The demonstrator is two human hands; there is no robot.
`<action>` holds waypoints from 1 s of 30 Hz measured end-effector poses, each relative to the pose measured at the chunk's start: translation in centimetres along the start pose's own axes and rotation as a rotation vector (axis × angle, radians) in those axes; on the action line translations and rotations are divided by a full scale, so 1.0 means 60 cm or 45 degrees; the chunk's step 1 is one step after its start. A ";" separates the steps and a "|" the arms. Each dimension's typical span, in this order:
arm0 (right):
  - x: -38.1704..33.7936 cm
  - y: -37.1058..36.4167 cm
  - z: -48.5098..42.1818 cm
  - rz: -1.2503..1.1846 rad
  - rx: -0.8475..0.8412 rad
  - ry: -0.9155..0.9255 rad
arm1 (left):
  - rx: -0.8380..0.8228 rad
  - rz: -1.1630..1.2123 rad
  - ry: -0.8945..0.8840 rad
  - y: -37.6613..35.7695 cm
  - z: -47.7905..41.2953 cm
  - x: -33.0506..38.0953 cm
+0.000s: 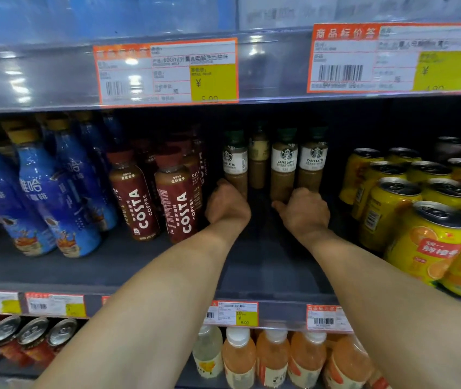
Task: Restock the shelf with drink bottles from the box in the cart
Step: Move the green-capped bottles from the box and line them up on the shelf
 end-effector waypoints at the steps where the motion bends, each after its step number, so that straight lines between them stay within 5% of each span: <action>1: 0.000 0.000 0.000 0.001 -0.005 0.006 | 0.010 -0.006 0.011 0.000 -0.003 0.001; 14: -0.004 0.001 -0.004 0.040 0.044 0.023 | 0.073 -0.030 0.015 -0.007 -0.025 -0.001; 23: -0.002 -0.002 -0.014 0.077 0.046 -0.062 | -0.071 0.047 -0.025 -0.002 -0.005 -0.004; 30: -0.015 0.002 0.030 0.006 -0.190 -0.019 | -0.231 -0.018 -0.289 0.018 0.083 -0.017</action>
Point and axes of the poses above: each hand's wrist, its own z-axis away from the middle knuckle, its own y-axis out of the back of the hand, x = y × z, the point moved 8 cm from there along -z, towards the middle knuckle, and after that the axes turned 4 degrees about -z, right-handed, at the moved point
